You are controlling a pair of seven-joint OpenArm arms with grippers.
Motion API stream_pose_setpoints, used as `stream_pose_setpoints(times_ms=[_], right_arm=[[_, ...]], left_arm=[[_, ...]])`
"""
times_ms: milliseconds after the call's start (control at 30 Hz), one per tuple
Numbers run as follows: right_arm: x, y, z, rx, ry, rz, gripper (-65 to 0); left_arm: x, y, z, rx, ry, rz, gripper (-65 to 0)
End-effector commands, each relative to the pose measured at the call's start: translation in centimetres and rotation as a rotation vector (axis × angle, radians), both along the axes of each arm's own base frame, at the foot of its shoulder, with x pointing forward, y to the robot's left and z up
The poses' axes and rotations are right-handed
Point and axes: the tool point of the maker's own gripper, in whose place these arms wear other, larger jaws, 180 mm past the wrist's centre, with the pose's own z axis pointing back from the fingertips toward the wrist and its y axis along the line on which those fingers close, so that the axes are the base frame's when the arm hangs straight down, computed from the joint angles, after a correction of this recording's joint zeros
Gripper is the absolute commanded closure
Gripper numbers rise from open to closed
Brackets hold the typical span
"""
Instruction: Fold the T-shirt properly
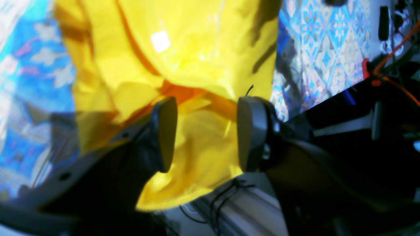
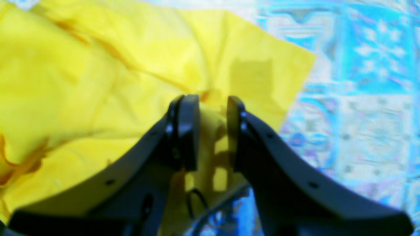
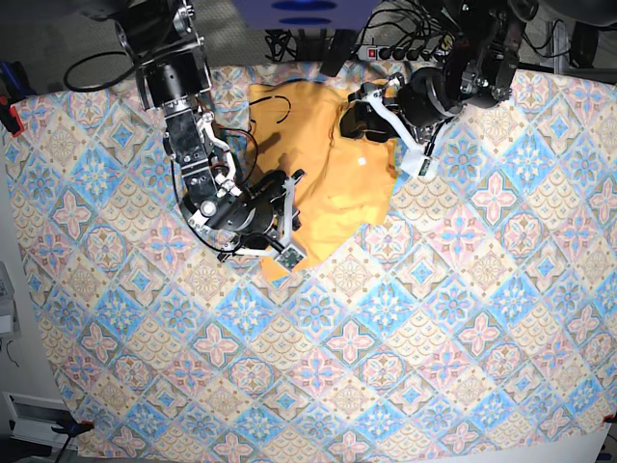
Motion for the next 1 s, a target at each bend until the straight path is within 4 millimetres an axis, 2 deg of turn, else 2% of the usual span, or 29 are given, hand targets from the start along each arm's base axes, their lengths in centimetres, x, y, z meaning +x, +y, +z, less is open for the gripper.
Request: stream_pose_setpoints(times_ms=[0,167,233,333,533,633,733,833,900,967], right_arm=[[1.0,0.2,1.4,0.023,-0.043,-0.002,-14.6],[2.1,0.3,4.6,0.043,-0.140,0.001,-14.7],[2.2,0.6,5.1,0.048,-0.154,0.008,-14.7],[1.7,0.8,4.8,0.028,-0.134,0.024,-15.0],[-1.4,5.8,4.2,0.016,-0.120,0.209,-21.3],[-1.9,6.6,3.8,0.011,-0.108,0.239,-21.9],[-1.1,7.1,4.0,0.013,-0.112,0.239,-21.5],[0.5,6.6,4.1,-0.005,-0.123,0.229,-21.3],[1.8,5.0,3.9,-0.047,-0.132,0.222,-21.0],[2.8,4.3,4.2,-0.053,-0.155,0.219,-18.3]], left_arm=[[0.6,0.0,0.2,-0.010,-0.015,0.004,-29.0],[1.1,1.3,-2.5,0.024,0.047,0.033,-29.0],[1.0,1.6,-3.2,0.032,0.065,0.041,-29.0],[1.6,2.1,-3.7,0.038,0.062,0.061,-29.0],[2.0,2.3,-4.0,0.041,0.052,0.077,-29.0],[2.2,2.4,-4.0,0.042,0.048,0.079,-29.0],[2.3,2.6,-4.0,0.047,0.045,0.079,-29.0],[2.3,2.6,-3.9,0.048,0.044,0.078,-29.0],[2.1,2.5,-3.8,0.044,0.045,0.076,-29.0],[2.1,2.1,-3.2,0.036,0.030,0.068,-29.0]])
